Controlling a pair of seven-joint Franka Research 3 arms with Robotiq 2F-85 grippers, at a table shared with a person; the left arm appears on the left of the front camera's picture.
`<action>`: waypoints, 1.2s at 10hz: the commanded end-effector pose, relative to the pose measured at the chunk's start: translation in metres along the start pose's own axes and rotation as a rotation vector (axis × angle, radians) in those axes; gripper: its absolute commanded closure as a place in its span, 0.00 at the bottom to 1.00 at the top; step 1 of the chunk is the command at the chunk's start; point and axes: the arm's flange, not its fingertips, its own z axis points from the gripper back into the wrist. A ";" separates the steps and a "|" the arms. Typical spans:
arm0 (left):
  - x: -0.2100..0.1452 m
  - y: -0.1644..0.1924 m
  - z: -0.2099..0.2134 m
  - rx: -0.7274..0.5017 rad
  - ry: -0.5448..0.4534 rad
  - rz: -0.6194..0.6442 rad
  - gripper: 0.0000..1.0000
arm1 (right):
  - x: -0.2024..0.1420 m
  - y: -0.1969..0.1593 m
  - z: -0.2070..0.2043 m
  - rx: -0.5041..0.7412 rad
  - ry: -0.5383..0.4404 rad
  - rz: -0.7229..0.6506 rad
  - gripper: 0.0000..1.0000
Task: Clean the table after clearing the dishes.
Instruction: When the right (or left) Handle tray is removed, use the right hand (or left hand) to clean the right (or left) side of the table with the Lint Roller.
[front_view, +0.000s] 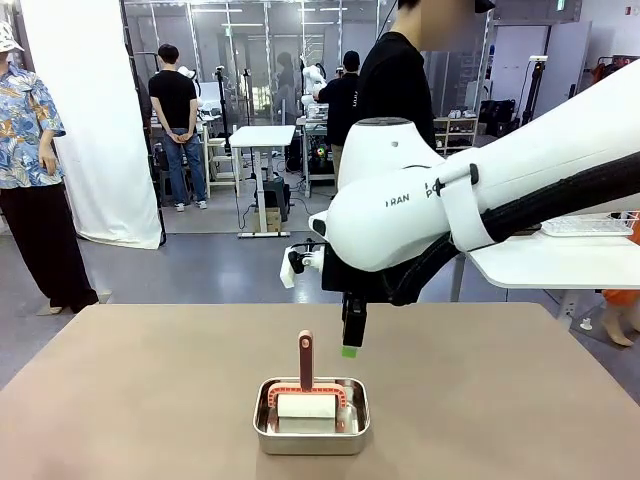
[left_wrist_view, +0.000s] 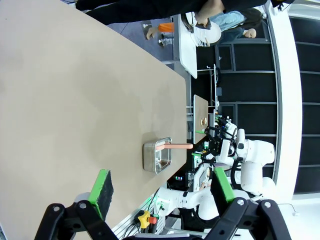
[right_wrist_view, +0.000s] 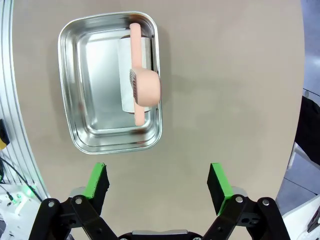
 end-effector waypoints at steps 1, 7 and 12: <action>-0.001 -0.001 0.003 -0.001 -0.004 -0.002 0.00 | 0.015 0.003 -0.007 -0.033 0.027 -0.008 0.00; -0.001 -0.001 0.003 -0.001 -0.004 -0.002 0.00 | 0.047 0.012 -0.021 -0.042 0.060 0.019 0.00; -0.001 -0.001 0.003 -0.001 -0.004 -0.002 0.00 | 0.068 0.014 -0.022 -0.034 0.081 0.013 0.00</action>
